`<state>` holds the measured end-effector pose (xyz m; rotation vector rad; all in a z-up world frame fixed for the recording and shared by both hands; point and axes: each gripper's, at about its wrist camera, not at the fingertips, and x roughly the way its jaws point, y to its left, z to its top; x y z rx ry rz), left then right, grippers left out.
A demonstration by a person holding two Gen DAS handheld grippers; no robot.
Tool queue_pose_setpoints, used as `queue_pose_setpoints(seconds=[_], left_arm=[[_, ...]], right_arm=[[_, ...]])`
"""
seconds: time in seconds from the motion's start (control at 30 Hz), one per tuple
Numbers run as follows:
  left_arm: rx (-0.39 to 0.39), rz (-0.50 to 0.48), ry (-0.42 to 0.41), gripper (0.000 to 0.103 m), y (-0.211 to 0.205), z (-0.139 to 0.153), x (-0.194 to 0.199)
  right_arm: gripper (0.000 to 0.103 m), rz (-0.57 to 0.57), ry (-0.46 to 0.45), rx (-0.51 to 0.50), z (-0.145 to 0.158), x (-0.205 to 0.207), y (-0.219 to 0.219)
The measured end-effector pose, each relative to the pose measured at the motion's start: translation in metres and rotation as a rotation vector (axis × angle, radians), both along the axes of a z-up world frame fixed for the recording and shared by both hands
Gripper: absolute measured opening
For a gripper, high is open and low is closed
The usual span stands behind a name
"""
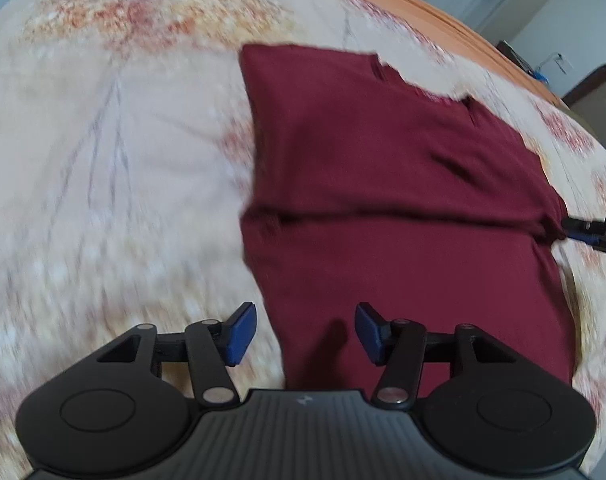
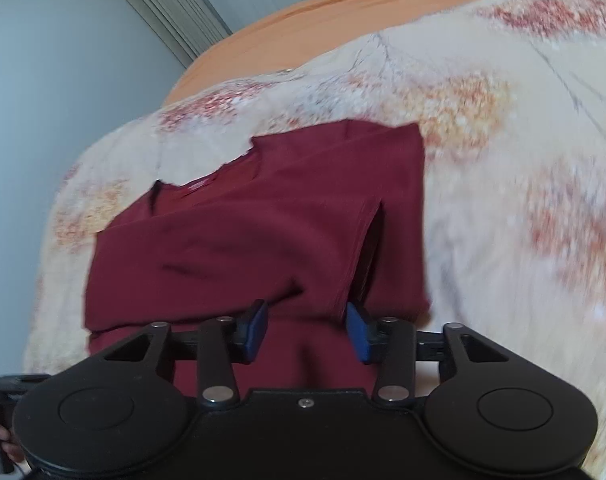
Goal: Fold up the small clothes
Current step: 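Move both tools to the sweater hem and close on its edge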
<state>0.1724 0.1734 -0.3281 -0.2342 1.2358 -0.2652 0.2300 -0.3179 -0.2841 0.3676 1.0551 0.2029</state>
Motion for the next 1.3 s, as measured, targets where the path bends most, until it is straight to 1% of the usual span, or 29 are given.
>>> queue_pose_setpoints(seconds=[0.03, 0.1, 0.17, 0.23, 0.37, 0.5, 0.63, 0.73, 0.8, 0.87, 0.93, 0.97, 1.0, 1.03, 1.07, 1.1, 1.2, 1.23, 1.3], left_arm=[[0.002, -0.008, 0.009, 0.061, -0.003, -0.002, -0.010], [0.001, -0.001, 0.034, 0.061, -0.005, -0.005, -0.030], [-0.022, 0.016, 0.057, 0.061, -0.006, -0.006, -0.050], [-0.033, 0.010, 0.073, 0.062, -0.007, -0.005, -0.072], [-0.024, 0.001, 0.116, 0.062, -0.006, -0.003, -0.113], [-0.042, 0.016, 0.154, 0.062, 0.007, 0.000, -0.150], [-0.069, 0.019, 0.171, 0.063, 0.019, -0.001, -0.175], [-0.093, 0.002, 0.183, 0.063, 0.022, -0.003, -0.188], [-0.132, -0.001, 0.193, 0.063, 0.023, -0.006, -0.195], [-0.177, 0.028, 0.208, 0.063, 0.025, -0.011, -0.200], [-0.241, 0.089, 0.226, 0.063, 0.030, -0.017, -0.205], [-0.276, 0.120, 0.237, 0.058, 0.032, -0.021, -0.206], [-0.297, 0.154, 0.247, 0.052, 0.036, -0.024, -0.208], [-0.310, 0.179, 0.257, 0.032, 0.038, -0.025, -0.209], [-0.320, 0.195, 0.262, 0.021, 0.041, -0.025, -0.212], [-0.325, 0.209, 0.254, 0.017, 0.043, -0.024, -0.215], [-0.302, 0.249, 0.252, 0.016, 0.048, -0.021, -0.224], [-0.288, 0.254, 0.253, 0.016, 0.049, -0.019, -0.225], [-0.259, 0.262, 0.256, 0.015, 0.042, -0.018, -0.224]], right_arm=[[0.049, 0.006, 0.013, 0.017, 0.000, -0.010, 0.004], [0.050, 0.011, 0.023, 0.018, 0.003, -0.031, 0.009], [0.055, 0.007, 0.027, 0.021, 0.007, -0.054, 0.013], [0.059, -0.014, 0.038, 0.019, 0.009, -0.078, 0.011], [0.060, -0.093, 0.102, 0.014, 0.012, -0.131, -0.004], [0.061, -0.154, 0.155, -0.019, 0.018, -0.189, -0.017], [0.063, -0.225, 0.201, -0.020, 0.031, -0.238, -0.024], [0.067, -0.237, 0.199, -0.020, 0.045, -0.258, -0.020], [0.067, -0.232, 0.202, -0.019, 0.051, -0.263, -0.019], [0.067, -0.228, 0.216, -0.010, 0.052, -0.263, -0.020], [0.067, -0.207, 0.221, -0.010, 0.051, -0.262, -0.021], [0.067, -0.197, 0.222, -0.014, 0.050, -0.260, -0.021], [0.067, -0.188, 0.222, -0.011, 0.047, -0.258, -0.023], [0.067, -0.178, 0.224, -0.004, 0.042, -0.256, -0.024], [0.067, -0.168, 0.232, -0.001, 0.035, -0.254, -0.027], [0.067, -0.157, 0.243, -0.003, 0.027, -0.250, -0.029], [0.067, -0.113, 0.272, -0.014, -0.003, -0.240, -0.037], [0.065, -0.098, 0.286, 0.001, -0.013, -0.238, -0.039], [0.054, -0.067, 0.324, 0.053, -0.034, -0.235, -0.043]])
